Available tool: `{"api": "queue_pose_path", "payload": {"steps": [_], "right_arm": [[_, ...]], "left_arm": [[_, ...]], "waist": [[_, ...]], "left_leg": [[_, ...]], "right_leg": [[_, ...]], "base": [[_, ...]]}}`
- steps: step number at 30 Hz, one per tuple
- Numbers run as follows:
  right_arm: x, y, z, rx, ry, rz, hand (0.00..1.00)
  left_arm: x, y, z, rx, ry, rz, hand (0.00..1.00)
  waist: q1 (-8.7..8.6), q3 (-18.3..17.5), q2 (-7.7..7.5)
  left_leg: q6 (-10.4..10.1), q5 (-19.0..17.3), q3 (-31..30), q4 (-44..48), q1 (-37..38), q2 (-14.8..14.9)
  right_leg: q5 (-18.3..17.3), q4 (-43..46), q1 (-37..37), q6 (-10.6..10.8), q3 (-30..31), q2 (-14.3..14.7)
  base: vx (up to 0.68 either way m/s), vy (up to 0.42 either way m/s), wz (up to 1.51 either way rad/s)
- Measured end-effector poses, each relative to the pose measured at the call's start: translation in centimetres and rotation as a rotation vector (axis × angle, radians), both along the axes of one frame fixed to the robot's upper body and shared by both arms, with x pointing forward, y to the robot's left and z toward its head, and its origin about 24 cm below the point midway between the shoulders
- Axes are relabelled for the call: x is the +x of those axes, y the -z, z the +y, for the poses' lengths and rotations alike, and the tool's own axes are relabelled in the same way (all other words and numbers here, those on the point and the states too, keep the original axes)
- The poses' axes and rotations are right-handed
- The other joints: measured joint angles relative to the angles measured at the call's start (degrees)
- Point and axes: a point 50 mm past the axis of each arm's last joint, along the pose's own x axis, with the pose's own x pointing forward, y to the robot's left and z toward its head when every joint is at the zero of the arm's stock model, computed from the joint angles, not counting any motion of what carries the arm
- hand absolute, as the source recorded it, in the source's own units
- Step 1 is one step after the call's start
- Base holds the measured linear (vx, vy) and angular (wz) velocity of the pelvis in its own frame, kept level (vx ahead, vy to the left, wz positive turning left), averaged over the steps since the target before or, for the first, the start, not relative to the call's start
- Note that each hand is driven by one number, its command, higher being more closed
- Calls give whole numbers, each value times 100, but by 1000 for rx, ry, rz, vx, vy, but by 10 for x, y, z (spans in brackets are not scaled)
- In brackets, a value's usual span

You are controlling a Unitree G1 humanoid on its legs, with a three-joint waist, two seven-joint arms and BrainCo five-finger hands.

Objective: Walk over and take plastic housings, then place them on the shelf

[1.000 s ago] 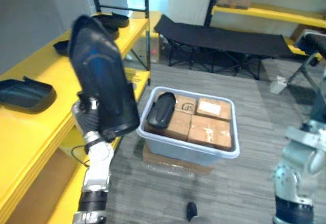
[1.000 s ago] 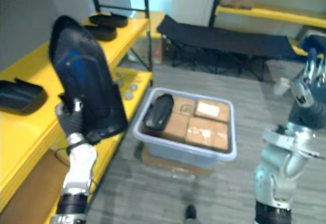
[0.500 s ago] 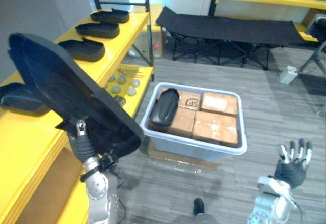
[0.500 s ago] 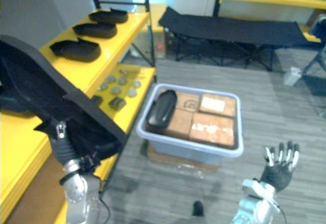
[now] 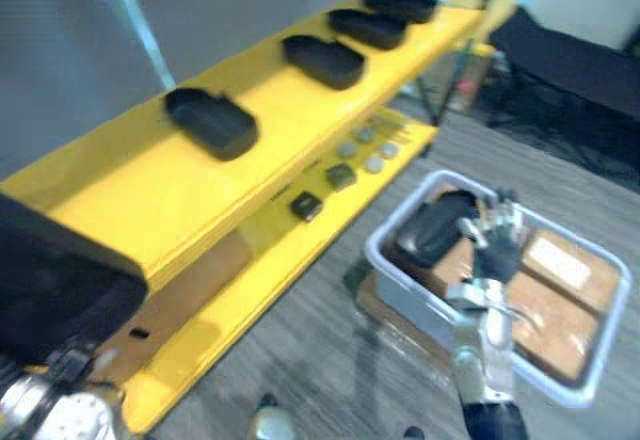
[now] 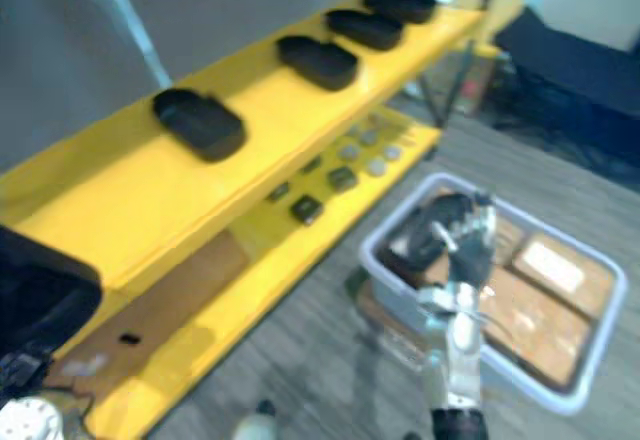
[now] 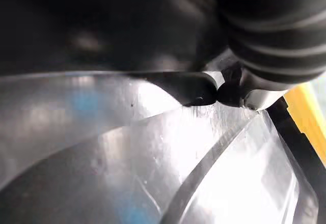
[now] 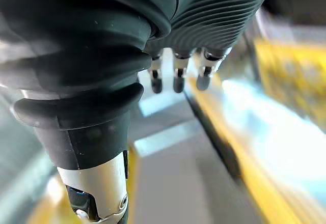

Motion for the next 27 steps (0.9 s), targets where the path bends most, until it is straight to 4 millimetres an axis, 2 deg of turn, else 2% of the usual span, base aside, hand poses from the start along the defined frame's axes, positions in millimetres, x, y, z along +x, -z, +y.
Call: {"api": "queue_pose_path", "payload": {"steps": [3, 5, 9, 11, 13, 15, 16, 17, 20, 22, 24, 27], "right_arm": [[5, -6, 17, -34, -55, -15, 0], [8, -10, 18, -31, -45, -24, 0], [10, -11, 6, -61, -31, -7, 0], [11, -11, -5, -88, -18, 9, 0], [11, -10, -14, -98, 5, 26, 0], [8, -9, -24, -102, 49, 37, 0], [7, -9, -25, -103, 61, 41, 0], [5, -8, -24, -111, 71, 44, 0], [3, -14, -23, -132, 71, 16, 0], [3, -16, -23, -130, 69, 8, 0], [1, -14, -26, -130, 80, 15, 0], [-1, -11, -29, -129, 94, 25, 0]], "left_arm": [[-15, 1, 3, -6, 9, -23, 100], [-18, -2, 3, 16, 35, -27, 100], [-14, -8, 0, 55, 87, -30, 100], [-12, -8, 0, 47, 95, -43, 100], [-4, -8, -3, 38, 125, -59, 100], [10, -11, -8, 38, 194, -100, 100], [12, -11, -8, 38, 209, -104, 100], [13, -10, -8, 24, 230, -106, 100], [9, -7, -7, 14, 235, -74, 100], [8, -7, -9, 15, 239, -63, 100], [9, -11, -10, 36, 255, -71, 100], [13, -17, -12, 68, 294, -82, 100]], "waist": [[197, -23, -117], [208, -26, -152], [146, -43, -183], [28, -40, -168], [-19, -35, -181], [-114, -11, -205], [-109, -8, -222], [-13, -20, -249], [68, -20, -322], [84, 10, -299], [67, 71, -270], [33, 186, -320]], "left_leg": [[21, -15, -199, 8, -57, -93], [31, -20, -216, 21, -93, -119], [83, -171, -97, 249, -108, -112], [144, -393, -97, 750, -366, -113], [191, -439, -63, 1121, -627, -136], [239, -414, 107, 1521, -959, -170], [263, -398, 134, 1511, -982, -182], [278, -354, 118, 1383, -977, -224], [310, -121, 85, 1080, -985, -279], [300, -84, 90, 1070, -1005, -283], [302, -61, 89, 1101, -1095, -307], [314, -26, 48, 1141, -1169, -349]], "right_leg": [[-131, 83, 97, 57, -234, -72], [-160, 143, 61, 56, -262, -110], [-170, 191, 13, 44, -109, -123], [-229, 337, -34, 42, -106, -124], [-254, 404, 22, 41, -290, -129], [-324, 400, 377, 71, -916, -107], [-346, 399, 448, 80, -1012, -107], [-427, 406, 472, 68, -1107, -125], [-570, 583, 445, -12, -1232, -201], [-673, 793, 367, -24, -1217, -266], [-719, 936, 292, -13, -1217, -329], [-742, 1098, 242, -52, -1178, -380]], "base": [[47, 22, 45], [15, 37, 7], [-11, 44, -19], [-12, 57, -2], [-12, 48, 50], [-10, 14, 117], [-37, 8, 98], [-40, 8, 51], [-19, 21, 43], [-54, 26, 15], [-54, 26, 5], [-30, 30, 20]]}}
